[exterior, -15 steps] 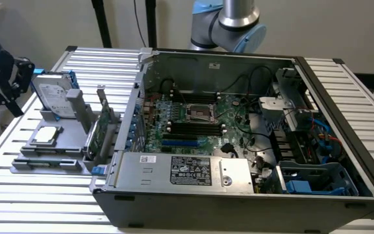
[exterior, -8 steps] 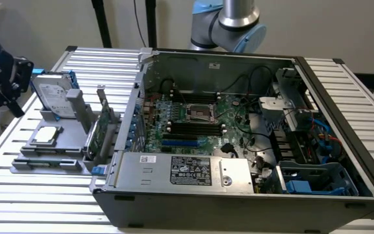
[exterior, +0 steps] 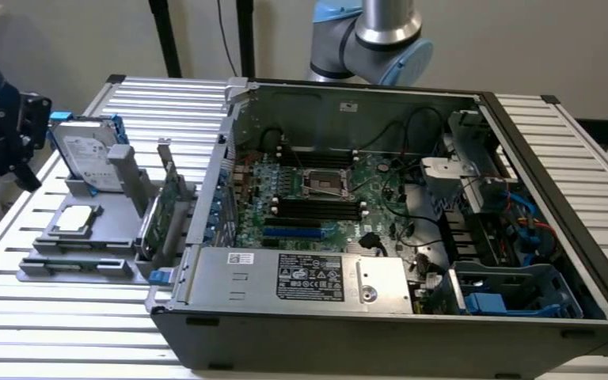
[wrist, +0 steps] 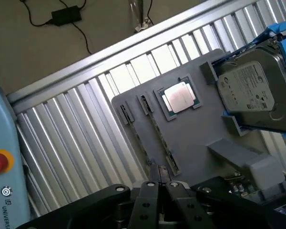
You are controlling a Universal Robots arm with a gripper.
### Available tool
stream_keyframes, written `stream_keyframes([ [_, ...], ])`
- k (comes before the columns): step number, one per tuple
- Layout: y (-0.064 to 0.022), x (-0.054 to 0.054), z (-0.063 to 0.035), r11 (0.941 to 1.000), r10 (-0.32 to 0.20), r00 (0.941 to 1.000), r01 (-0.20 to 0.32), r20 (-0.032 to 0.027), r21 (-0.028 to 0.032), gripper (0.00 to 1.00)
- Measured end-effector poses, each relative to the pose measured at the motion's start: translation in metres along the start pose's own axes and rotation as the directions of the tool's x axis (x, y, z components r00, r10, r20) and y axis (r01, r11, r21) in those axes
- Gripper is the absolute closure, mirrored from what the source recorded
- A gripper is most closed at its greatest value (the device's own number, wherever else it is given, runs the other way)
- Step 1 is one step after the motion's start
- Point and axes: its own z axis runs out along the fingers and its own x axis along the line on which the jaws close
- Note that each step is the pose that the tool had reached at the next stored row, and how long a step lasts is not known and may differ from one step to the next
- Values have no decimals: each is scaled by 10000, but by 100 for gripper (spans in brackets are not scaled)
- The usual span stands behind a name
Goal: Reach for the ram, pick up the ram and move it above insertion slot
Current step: 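Pick up the ram and move it above insertion slot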
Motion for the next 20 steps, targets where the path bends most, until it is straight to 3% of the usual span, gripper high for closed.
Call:
stream_keyframes([
  [5, 0, 0, 11, 9959, -909, 9959, 909, -9, 14, 89],
  [10, 0, 0, 23, 9837, -1801, 9837, 1801, -19, 27, 89],
  [15, -1, 0, 35, 9631, -2693, 9631, 2693, -30, 38, 89],
  [20, -1, 1, 47, 9344, -3562, 9344, 3563, -43, 47, 89],
])
